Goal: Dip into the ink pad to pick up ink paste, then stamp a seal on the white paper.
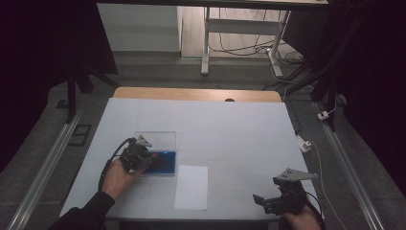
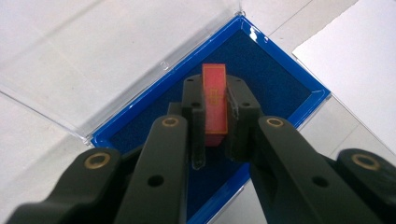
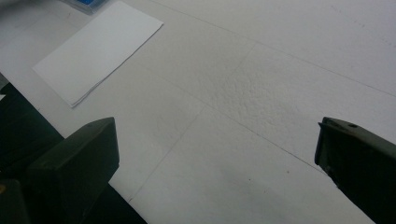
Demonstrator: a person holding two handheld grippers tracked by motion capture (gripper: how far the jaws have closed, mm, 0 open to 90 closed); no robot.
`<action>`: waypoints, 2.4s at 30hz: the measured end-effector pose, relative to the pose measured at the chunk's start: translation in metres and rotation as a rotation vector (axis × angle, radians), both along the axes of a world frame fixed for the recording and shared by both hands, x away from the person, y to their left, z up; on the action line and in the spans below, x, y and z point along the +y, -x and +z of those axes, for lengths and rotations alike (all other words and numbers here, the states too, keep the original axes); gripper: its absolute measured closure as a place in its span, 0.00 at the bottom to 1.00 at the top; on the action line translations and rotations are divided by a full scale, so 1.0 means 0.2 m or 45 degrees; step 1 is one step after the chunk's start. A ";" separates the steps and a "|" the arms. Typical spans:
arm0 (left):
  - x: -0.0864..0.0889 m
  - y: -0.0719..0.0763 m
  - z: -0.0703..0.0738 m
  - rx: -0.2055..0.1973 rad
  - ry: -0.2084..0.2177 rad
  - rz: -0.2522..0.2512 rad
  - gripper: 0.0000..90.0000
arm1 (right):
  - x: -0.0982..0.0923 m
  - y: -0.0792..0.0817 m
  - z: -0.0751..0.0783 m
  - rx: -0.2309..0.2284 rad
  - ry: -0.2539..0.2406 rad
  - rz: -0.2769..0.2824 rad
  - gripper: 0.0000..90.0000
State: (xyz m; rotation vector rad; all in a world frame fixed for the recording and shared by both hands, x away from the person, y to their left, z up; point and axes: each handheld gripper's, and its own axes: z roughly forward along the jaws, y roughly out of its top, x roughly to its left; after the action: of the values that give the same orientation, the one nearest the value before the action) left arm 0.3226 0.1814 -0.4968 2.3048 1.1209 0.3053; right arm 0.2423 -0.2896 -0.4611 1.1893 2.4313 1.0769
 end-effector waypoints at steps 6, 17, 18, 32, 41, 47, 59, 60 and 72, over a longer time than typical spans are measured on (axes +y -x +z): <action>0.00 0.00 0.01 0.010 -0.013 -0.004 0.89 | 0.00 0.00 0.00 0.002 -0.007 -0.005 0.00; 0.02 0.01 0.06 -0.008 0.032 -0.016 0.89 | 0.00 0.00 0.00 0.001 -0.007 -0.003 0.00; 0.02 0.01 0.06 -0.012 0.029 -0.022 0.89 | 0.00 0.00 0.00 0.002 -0.007 -0.003 0.00; 0.05 0.05 0.12 -0.066 0.084 -0.040 0.89 | 0.00 0.00 0.00 0.002 -0.011 -0.004 0.00; 0.07 0.07 0.16 -0.093 0.145 -0.050 0.89 | -0.01 0.00 0.00 0.004 -0.014 -0.004 0.00; 0.08 0.09 0.18 -0.110 0.161 -0.070 0.89 | -0.01 0.00 0.00 0.000 -0.014 -0.001 0.00; 0.09 0.13 0.23 -0.163 0.202 -0.100 0.89 | -0.01 0.00 0.00 -0.001 -0.018 -0.001 0.00; 0.08 0.13 0.24 -0.167 0.203 -0.106 0.89 | -0.01 0.00 0.00 -0.001 -0.017 0.000 0.00; 0.04 0.16 0.27 -0.191 0.206 -0.151 0.89 | -0.01 0.00 0.00 0.001 -0.018 -0.001 0.00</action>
State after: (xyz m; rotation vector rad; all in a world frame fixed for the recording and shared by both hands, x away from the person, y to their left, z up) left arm 0.2911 0.1889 -0.4436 2.1564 0.8979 0.3237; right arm 0.2416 -0.2912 -0.4609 1.1951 2.4280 1.0951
